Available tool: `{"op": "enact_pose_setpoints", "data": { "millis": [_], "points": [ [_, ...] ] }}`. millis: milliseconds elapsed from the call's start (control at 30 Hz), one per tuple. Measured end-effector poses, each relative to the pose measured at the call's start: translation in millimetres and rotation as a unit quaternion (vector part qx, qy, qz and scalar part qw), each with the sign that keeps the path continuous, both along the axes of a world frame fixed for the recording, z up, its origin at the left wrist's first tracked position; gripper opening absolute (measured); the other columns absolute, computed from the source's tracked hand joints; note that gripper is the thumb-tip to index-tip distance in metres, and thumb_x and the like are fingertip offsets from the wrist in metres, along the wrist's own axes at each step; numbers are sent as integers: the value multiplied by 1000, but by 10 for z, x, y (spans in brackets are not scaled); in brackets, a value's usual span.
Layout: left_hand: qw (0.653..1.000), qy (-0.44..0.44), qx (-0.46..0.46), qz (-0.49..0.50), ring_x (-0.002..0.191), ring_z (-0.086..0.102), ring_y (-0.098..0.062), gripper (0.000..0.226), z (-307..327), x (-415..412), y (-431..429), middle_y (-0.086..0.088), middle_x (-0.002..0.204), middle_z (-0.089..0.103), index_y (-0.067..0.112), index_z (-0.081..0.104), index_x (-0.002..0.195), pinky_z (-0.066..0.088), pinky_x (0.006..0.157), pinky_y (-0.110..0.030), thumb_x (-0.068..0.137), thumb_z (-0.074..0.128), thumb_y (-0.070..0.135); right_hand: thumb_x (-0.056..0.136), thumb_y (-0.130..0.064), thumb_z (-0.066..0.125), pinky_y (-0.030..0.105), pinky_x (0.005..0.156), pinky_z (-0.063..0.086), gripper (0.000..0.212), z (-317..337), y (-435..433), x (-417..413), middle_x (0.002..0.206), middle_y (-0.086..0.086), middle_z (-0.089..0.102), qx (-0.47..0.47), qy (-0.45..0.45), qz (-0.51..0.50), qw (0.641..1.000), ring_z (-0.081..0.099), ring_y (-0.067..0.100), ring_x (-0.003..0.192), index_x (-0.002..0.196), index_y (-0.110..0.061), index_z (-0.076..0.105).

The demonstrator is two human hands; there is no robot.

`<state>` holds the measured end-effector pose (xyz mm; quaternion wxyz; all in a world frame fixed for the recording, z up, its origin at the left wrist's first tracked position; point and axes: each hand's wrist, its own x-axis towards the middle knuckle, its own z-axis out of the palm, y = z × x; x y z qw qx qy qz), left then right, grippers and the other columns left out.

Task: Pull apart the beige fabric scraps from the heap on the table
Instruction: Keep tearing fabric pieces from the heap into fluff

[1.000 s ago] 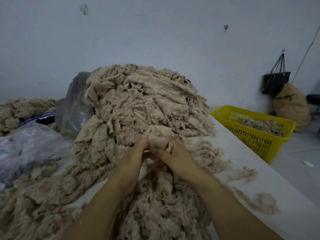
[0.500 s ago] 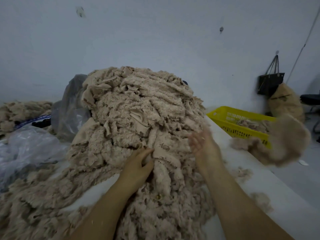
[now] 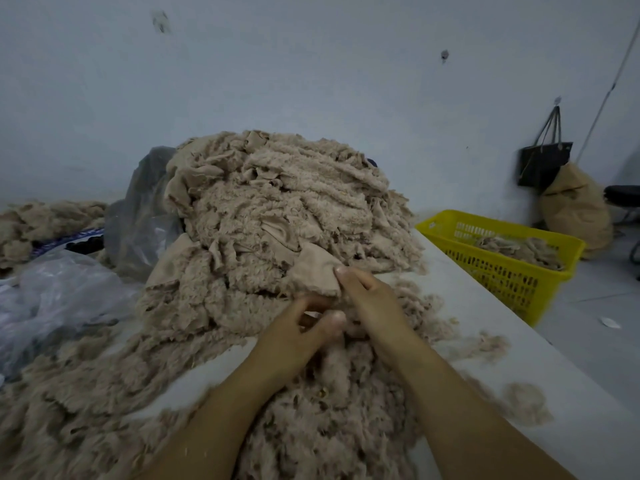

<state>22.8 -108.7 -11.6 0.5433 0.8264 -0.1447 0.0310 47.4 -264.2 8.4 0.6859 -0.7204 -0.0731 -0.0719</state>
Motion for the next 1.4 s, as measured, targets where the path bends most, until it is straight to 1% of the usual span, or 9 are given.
{"op": "enact_pose_setpoints", "data": {
  "millis": [167, 300, 433, 600, 733, 933, 1067, 1267, 1400],
  "points": [
    [997, -23, -38, 68, 77, 63, 0, 25, -23, 42, 48, 21, 80, 69, 41, 68, 78, 46, 63, -9, 99, 58, 31, 95, -48, 58, 25, 84, 55, 14, 10, 27, 10, 96, -29, 72, 113, 12, -4, 994, 68, -8, 87, 91, -48, 71],
    [989, 13, -130, 72, 71, 62, 5, 46, 105, -1, 102, 19, 71, 65, 42, 72, 80, 45, 61, -5, 84, 46, 79, 86, -59, 60, 36, 92, 57, 41, 32, -46, 33, 118, -10, 70, 167, 20, -5, 986, 67, 10, 108, 119, -36, 67],
    [992, 34, -112, 40, 90, 64, 15, 55, 89, -66, 10, 33, 97, 69, 59, 69, 90, 50, 68, -8, 60, 45, 99, 95, -50, 57, 22, 73, 53, 18, -27, 79, -47, 89, -11, 72, -42, -88, 53, 994, 67, 1, 82, 91, -37, 69],
    [915, 120, -372, 103, 84, 75, -17, 32, 144, 20, 70, -8, 96, 77, 10, 75, 105, 58, 64, -25, 96, 59, 35, 91, -37, 60, 17, 58, 44, 11, -76, 146, -65, 80, -21, 57, -96, -97, 121, 983, 53, -2, 66, 87, -42, 52],
    [848, 153, -506, 34, 78, 73, -13, 37, 228, 14, 132, -9, 95, 76, 3, 67, 113, 54, 52, -20, 87, 60, 29, 81, -56, 56, 22, 58, 40, 25, -109, 128, -50, 70, -20, 54, -171, -62, 133, 974, 47, -3, 59, 81, -31, 51],
    [969, 60, -225, 83, 67, 70, -6, 15, 124, -33, 24, 2, 73, 74, 23, 71, 81, 53, 59, -16, 94, 66, 27, 84, -78, 43, 26, 91, 49, 49, -65, 104, -56, 106, -14, 73, -23, -7, 149, 989, 67, 2, 102, 101, -42, 71],
    [998, 23, -27, 54, 67, 65, -9, 25, 34, -61, -39, 3, 72, 72, 14, 69, 83, 48, 61, -18, 98, 60, 31, 93, -61, 53, 7, 67, 47, 26, -61, 158, -98, 82, -16, 74, -88, -53, 129, 986, 68, -4, 77, 79, -47, 70],
    [995, 39, -77, 43, 61, 60, -6, 40, 107, -92, -36, -1, 67, 59, 5, 67, 71, 48, 58, -15, 96, 60, 37, 103, -43, 47, 24, 61, 53, 47, 15, 21, 49, 72, -6, 72, 148, 42, -49, 987, 67, 7, 66, 69, -23, 73],
    [970, 109, -209, 51, 58, 54, -18, 43, 176, -76, -8, -11, 64, 55, -2, 59, 75, 47, 55, -22, 93, 64, 37, 102, -55, 35, 24, 56, 45, 55, -22, -92, 96, 56, -6, 61, 113, 81, -127, 982, 59, 7, 54, 76, -16, 63]
  ]
}}
